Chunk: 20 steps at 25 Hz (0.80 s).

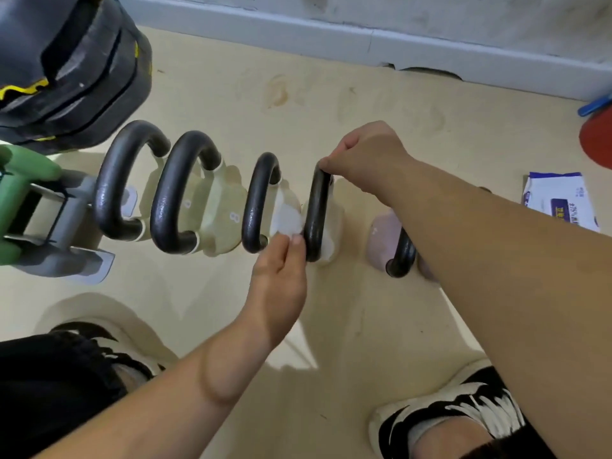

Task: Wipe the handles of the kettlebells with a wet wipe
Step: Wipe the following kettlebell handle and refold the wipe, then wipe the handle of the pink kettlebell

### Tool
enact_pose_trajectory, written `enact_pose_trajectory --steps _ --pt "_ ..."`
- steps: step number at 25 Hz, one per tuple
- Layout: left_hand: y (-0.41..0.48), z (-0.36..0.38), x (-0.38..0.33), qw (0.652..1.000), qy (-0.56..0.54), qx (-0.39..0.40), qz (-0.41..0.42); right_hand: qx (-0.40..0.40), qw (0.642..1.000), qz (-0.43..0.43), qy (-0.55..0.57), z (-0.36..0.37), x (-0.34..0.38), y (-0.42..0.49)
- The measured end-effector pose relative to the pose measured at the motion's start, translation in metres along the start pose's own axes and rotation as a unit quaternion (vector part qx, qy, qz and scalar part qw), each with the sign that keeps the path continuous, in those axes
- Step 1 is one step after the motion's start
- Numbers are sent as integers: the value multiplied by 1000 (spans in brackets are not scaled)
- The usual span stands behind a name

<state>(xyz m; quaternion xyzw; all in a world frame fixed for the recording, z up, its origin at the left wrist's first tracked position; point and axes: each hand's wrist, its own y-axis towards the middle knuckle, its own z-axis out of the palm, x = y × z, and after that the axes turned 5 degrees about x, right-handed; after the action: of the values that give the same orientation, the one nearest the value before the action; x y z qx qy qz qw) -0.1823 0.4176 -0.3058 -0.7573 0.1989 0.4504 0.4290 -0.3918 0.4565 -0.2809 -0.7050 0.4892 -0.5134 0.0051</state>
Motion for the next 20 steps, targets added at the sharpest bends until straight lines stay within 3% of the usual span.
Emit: enact_pose_trajectory --steps 3,5,6,8,10,11,13,17,20 --pt "49 9 -48 985 -85 42 -147 0 1000 2 8 0 -2 4" --pt "86 17 -84 930 -253 67 -257 4 1000 13 13 -4 -9 6" --pt "97 22 -91 923 -264 52 -277 -5 1000 11 28 -8 -12 7" --pt "93 28 -83 965 -159 0 -209 -59 996 -13 62 -19 -20 5" --pt "52 32 -67 990 78 -55 -101 -133 988 -44 60 -36 -35 -1" --pt "30 33 -62 982 161 -75 -57 -162 984 -49 53 -45 -44 -6" --pt "-18 25 -53 974 214 -68 22 -188 979 -29 73 -59 -64 -12" --pt "-18 54 -72 950 233 -79 192 -89 969 95 208 -71 -92 -25" --pt "6 111 -72 909 345 50 227 -48 947 122 293 -74 -103 -31"
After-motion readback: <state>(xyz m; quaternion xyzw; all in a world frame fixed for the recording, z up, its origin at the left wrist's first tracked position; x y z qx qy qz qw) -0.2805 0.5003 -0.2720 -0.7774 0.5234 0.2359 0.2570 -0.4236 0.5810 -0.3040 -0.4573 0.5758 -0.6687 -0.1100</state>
